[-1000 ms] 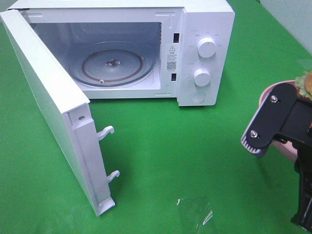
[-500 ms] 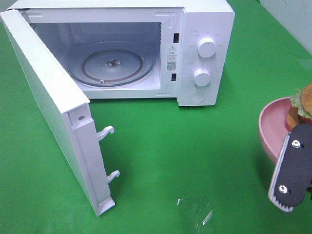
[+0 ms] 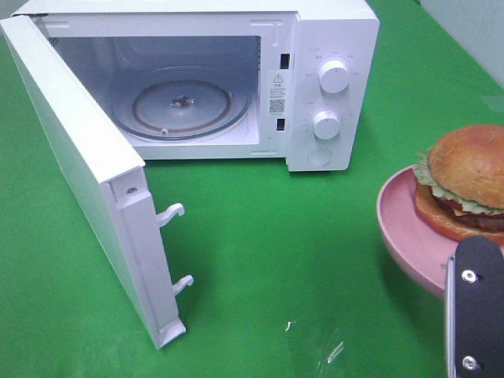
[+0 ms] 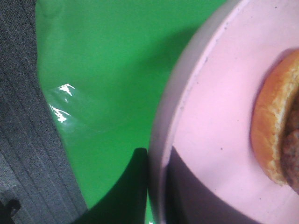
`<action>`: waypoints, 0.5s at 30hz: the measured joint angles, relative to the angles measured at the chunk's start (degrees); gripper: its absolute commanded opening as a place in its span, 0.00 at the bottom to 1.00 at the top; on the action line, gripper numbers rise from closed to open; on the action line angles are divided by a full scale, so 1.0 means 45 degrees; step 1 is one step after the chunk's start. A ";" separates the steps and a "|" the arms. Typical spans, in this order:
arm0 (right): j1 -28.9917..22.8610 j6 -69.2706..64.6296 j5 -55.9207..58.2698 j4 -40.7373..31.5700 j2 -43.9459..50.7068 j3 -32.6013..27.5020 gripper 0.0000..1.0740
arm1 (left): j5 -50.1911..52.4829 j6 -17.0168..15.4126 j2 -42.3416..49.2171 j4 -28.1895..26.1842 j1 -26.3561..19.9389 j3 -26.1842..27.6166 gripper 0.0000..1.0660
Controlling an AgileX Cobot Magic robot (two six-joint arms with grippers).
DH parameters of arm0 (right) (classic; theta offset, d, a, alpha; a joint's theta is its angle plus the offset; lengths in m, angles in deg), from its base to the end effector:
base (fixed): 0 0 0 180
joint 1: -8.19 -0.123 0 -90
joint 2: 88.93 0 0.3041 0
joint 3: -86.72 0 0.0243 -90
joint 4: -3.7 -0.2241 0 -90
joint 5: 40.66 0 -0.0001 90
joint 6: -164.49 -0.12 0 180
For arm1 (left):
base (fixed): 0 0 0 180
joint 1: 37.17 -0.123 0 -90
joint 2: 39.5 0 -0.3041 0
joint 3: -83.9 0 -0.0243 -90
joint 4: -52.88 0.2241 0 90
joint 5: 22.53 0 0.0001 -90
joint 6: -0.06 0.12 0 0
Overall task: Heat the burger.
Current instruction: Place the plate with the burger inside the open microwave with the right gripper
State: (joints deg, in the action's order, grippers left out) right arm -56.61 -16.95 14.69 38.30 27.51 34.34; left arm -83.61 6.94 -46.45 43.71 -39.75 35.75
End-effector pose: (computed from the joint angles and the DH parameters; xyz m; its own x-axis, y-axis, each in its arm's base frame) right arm 0.0944 0.0688 0.2162 -0.1314 -0.9886 -0.0738 -0.8475 0.1506 -0.5089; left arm -0.0243 -0.0179 0.2560 -0.4320 0.0223 -0.9016 0.0991 0.9948 -0.0229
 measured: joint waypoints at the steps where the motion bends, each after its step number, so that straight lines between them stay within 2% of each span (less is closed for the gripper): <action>1: 0.0000 0.0318 -0.0166 0.0013 0.0000 0.0000 0.01 | 0.0000 0.0000 0.0000 0.0000 0.0000 0.0000 0.90; 15: 0.0000 0.2050 -0.1884 0.0573 0.0000 0.0000 0.00 | 0.0000 0.0000 0.0000 0.0000 0.0000 0.0000 0.90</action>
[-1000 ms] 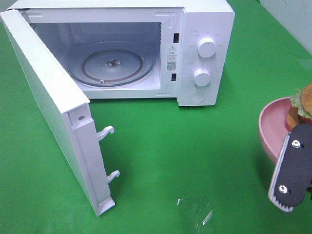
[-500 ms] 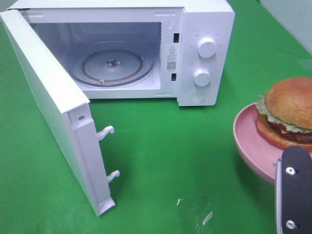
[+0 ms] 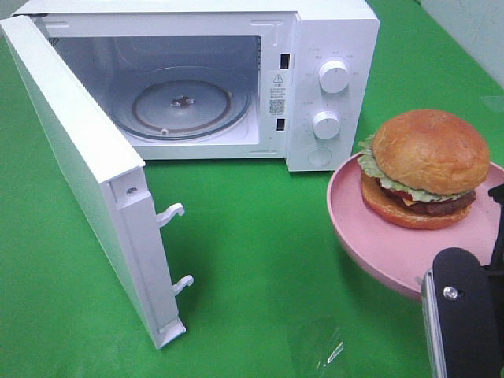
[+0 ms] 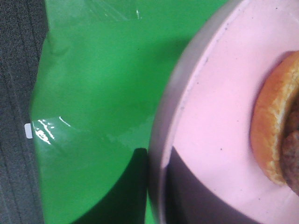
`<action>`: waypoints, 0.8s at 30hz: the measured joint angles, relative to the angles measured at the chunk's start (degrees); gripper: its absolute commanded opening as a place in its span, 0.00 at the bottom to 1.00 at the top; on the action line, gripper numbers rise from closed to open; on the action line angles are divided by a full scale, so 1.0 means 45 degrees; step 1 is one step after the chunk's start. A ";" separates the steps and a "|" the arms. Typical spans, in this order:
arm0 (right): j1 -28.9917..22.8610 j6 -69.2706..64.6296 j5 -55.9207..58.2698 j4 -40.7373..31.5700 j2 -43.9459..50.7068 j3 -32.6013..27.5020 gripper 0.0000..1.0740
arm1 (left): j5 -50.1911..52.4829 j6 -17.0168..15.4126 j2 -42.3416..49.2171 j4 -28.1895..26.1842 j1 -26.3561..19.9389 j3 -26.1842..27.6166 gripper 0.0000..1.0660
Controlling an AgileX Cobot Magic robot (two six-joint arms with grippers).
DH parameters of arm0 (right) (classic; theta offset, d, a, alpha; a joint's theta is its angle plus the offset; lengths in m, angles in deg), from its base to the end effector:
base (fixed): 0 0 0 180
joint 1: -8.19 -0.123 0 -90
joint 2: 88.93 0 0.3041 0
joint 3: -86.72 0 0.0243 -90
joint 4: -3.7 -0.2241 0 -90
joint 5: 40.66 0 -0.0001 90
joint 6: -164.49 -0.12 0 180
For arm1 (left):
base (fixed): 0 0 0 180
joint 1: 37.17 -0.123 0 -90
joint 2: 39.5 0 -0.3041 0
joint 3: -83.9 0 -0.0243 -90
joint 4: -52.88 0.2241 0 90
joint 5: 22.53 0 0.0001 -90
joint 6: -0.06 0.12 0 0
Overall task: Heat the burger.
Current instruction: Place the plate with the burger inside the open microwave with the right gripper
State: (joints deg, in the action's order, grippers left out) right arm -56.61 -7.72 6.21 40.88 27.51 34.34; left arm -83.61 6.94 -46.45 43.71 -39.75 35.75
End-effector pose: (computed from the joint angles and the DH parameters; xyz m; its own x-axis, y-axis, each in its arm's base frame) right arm 0.0990 0.0859 0.2205 0.1060 -0.9898 -0.0953 -0.8267 -0.0344 -0.5615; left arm -0.0243 -0.0179 0.2560 -0.4320 0.0223 -0.9016 0.0991 0.9948 -0.0229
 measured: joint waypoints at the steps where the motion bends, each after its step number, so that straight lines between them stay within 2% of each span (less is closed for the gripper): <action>1: 0.0000 0.0076 -0.0102 0.0013 0.0000 0.0000 0.00 | 0.0000 0.0000 0.0000 0.0000 0.0000 0.0000 0.90; 18: -0.0013 0.0955 -0.0522 0.0662 0.0000 -0.0038 0.00 | 0.0000 0.0000 0.0000 0.0000 0.0000 0.0000 0.90; 24: -0.0013 0.2152 -0.0980 0.0789 0.0000 -0.0064 0.00 | 0.0000 0.0000 0.0000 0.0000 0.0000 0.0000 0.90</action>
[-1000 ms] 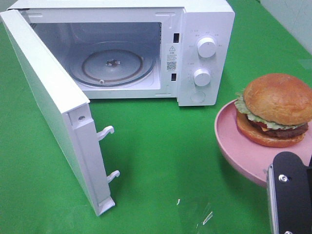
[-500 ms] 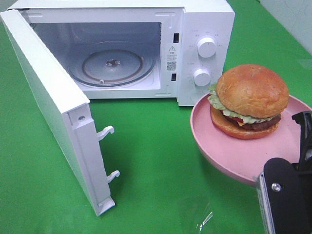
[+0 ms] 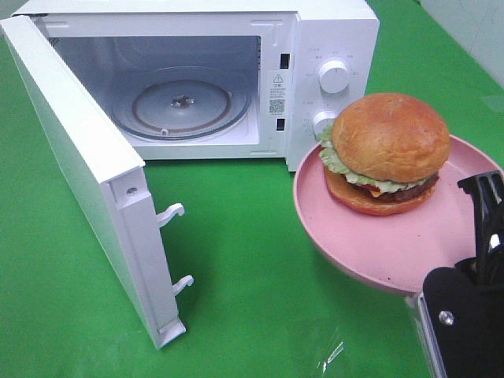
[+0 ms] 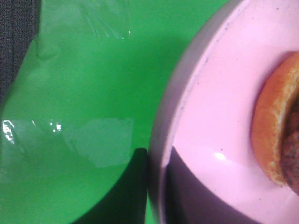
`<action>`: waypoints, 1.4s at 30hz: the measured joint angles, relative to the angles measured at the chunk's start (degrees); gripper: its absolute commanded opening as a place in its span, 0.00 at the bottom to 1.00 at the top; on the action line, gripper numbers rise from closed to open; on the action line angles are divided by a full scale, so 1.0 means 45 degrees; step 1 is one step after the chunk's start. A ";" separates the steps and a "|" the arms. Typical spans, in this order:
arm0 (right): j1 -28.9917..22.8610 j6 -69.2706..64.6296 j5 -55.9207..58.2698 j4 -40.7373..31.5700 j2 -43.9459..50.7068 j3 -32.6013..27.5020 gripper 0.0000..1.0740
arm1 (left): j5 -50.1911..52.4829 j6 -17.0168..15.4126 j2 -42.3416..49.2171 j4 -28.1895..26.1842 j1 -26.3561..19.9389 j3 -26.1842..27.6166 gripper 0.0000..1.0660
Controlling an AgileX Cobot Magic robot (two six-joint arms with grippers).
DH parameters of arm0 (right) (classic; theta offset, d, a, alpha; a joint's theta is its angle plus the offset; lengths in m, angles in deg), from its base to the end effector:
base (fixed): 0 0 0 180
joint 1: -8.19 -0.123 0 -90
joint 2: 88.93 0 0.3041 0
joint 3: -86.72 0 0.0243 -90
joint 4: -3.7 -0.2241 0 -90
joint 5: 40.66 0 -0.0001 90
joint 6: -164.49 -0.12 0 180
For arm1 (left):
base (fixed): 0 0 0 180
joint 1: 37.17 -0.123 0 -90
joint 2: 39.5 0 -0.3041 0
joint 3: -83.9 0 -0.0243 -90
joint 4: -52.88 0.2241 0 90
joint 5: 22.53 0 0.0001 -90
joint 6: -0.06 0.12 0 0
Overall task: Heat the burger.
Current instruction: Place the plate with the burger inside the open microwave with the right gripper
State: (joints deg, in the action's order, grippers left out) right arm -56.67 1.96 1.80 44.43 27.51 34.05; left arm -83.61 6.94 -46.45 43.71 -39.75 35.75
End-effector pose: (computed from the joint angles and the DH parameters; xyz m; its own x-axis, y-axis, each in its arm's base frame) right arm 0.1025 0.0939 0.2238 0.3129 -0.9496 -0.0180 -0.7492 -0.2351 -0.6193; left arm -0.0243 -0.0179 0.2560 -0.4320 0.0223 -0.9016 0.0991 0.9948 -0.0229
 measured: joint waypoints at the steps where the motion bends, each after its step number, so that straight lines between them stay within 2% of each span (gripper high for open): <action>1: 0.0000 0.0484 -0.0306 -0.0013 0.0000 0.0000 0.00 | 0.0000 0.0000 0.0000 0.0000 0.0000 0.0000 0.90; 16: 0.0000 0.3629 -0.1324 -0.0764 0.0000 -0.0025 0.00 | 0.0000 0.0000 0.0000 0.0000 0.0000 0.0000 0.90; 28: 0.0000 0.4507 -0.1502 -0.1031 0.0000 -0.0051 0.00 | 0.0000 0.0000 0.0000 0.0000 0.0000 0.0000 0.90; 36: 0.0000 0.5309 -0.1502 -0.2050 -0.0013 -0.0051 0.00 | 0.0000 0.0000 0.0000 0.0000 0.0000 0.0000 0.90; 42: 0.0000 0.5844 -0.1706 -0.3629 -0.0013 -0.0051 0.00 | 0.0000 0.0000 0.0000 0.0000 0.0000 0.0000 0.90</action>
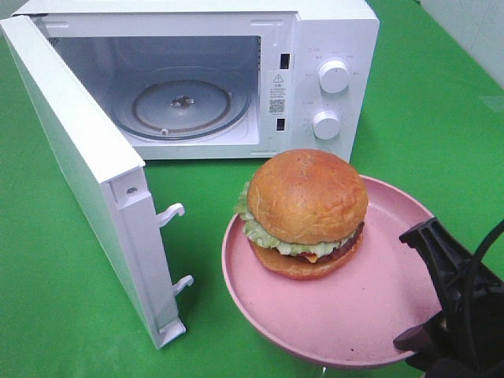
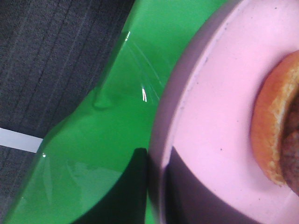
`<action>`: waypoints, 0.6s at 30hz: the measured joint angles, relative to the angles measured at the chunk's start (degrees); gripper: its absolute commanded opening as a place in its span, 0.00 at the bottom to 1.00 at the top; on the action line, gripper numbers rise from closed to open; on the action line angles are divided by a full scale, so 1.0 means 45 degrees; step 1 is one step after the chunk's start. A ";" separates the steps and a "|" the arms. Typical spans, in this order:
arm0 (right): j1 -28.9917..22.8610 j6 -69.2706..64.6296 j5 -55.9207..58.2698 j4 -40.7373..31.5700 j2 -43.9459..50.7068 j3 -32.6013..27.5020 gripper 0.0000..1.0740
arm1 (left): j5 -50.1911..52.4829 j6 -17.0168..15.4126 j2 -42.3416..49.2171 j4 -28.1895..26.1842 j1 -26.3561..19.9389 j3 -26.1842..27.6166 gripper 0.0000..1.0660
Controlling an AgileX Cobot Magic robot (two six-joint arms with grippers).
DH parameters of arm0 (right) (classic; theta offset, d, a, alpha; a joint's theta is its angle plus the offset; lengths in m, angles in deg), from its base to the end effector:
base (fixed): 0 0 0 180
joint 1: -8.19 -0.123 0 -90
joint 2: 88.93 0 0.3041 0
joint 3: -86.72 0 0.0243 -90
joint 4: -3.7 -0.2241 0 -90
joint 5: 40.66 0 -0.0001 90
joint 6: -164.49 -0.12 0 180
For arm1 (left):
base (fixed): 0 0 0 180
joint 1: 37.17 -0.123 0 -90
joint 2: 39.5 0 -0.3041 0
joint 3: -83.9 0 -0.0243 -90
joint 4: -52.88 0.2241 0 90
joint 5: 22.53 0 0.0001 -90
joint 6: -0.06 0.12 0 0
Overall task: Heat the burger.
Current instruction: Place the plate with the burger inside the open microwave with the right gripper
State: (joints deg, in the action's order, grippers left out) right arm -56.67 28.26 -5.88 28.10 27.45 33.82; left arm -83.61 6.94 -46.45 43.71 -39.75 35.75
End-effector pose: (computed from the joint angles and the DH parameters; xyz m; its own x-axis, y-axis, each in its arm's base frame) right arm 0.0836 0.1116 0.2173 0.5873 -0.8082 -0.0437 -0.6876 -0.4697 -0.5537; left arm -0.0243 -0.0179 0.2560 -0.4320 0.0223 -0.9016 0.0991 0.9948 -0.0229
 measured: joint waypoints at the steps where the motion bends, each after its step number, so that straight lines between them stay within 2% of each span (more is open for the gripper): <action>1: 0.0000 0.0000 0.0000 0.0000 0.0000 0.0000 0.00 | 0.0000 0.0000 0.0000 0.0000 0.0000 0.0000 0.90; 8: 0.0204 0.0547 -0.0191 -0.0764 -0.0013 0.0000 0.00 | 0.0000 0.0000 0.0000 0.0000 0.0000 0.0000 0.90; 9: 0.0688 0.0637 -0.0331 -0.0955 -0.0013 0.0000 0.00 | 0.0000 0.0000 0.0000 0.0000 0.0000 0.0000 0.90; 10: 0.0688 0.0637 -0.0331 -0.0955 -0.0013 0.0000 0.00 | 0.0000 0.0000 0.0000 0.0000 0.0000 0.0000 0.90; 11: 0.1337 0.0789 -0.0420 -0.1120 -0.0013 0.0000 0.00 | 0.0000 0.0000 0.0000 0.0000 0.0000 0.0000 0.90; 12: 0.1337 0.0789 -0.0420 -0.1120 -0.0013 0.0000 0.00 | 0.0000 0.0000 0.0000 0.0000 0.0000 0.0000 0.90; 13: 0.1935 0.1108 -0.0407 -0.1235 -0.0013 0.0000 0.00 | 0.0000 0.0000 0.0000 0.0000 0.0000 0.0000 0.90; 17: 0.2725 0.1757 -0.0471 -0.1579 -0.0013 0.0000 0.00 | 0.0000 0.0000 0.0000 0.0000 0.0000 0.0000 0.90; 18: 0.3272 0.2406 -0.0777 -0.1961 -0.0013 0.0000 0.00 | 0.0000 0.0000 0.0000 0.0000 0.0000 0.0000 0.90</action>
State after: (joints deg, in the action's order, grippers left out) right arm -41.94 39.09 -9.37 19.28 27.39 33.82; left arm -83.61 6.94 -46.45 43.71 -39.75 35.75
